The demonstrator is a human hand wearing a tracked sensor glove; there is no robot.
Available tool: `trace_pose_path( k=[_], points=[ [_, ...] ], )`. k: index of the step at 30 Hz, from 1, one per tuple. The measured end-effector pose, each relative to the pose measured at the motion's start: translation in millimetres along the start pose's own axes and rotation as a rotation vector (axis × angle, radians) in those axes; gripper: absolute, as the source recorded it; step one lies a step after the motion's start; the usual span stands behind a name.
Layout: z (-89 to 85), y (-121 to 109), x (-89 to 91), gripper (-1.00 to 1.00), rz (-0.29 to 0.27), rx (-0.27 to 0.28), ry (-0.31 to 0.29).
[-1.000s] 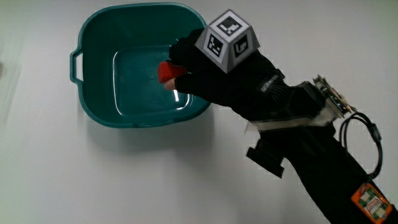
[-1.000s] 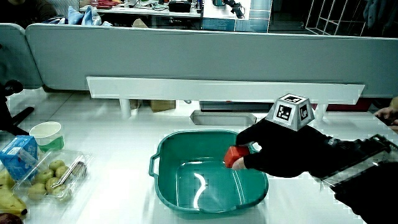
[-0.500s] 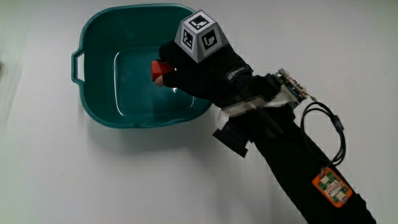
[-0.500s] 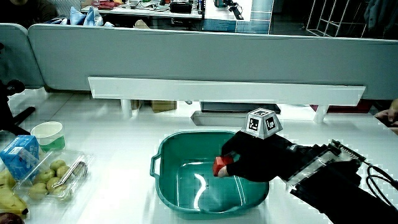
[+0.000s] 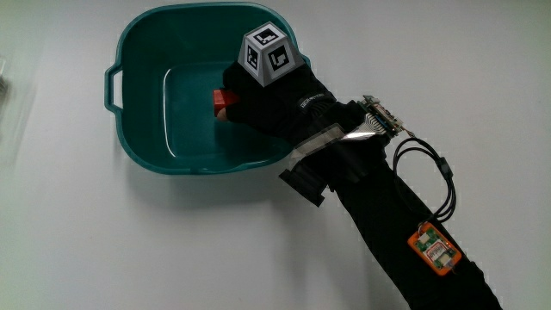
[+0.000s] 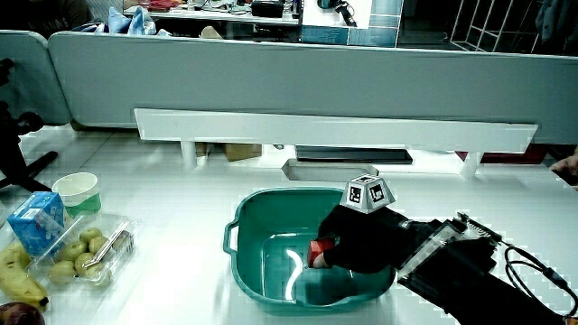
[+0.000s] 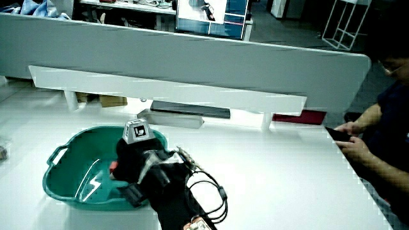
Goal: Place red block
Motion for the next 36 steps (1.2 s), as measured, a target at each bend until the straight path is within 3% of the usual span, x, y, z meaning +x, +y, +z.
trace_pose_path(
  k=[14,16,17,23,25,26,28,29,32,36],
  points=[
    [-18.2,16,-7.7,0.00,-0.007,-0.060,-0.024],
    [-21.2,18,-5.9,0.00,0.003,-0.097,0.011],
    [-21.3,18,-5.4,0.00,-0.014,-0.080,0.001],
    [-24.9,19,-6.8,0.00,-0.020,-0.094,-0.004],
    [-26.0,20,-5.6,-0.22,-0.030,-0.109,-0.005],
    [-25.0,19,-5.1,-0.33,-0.013,-0.119,0.025],
    [-26.0,19,-4.4,-0.56,-0.032,-0.148,0.010],
    [-28.6,20,-1.7,-0.67,-0.025,-0.169,0.041],
    [-20.4,8,-2.3,-1.00,-0.028,-0.114,0.066],
    [-0.8,-14,-19.6,-1.00,0.045,-0.012,0.101]
  ],
)
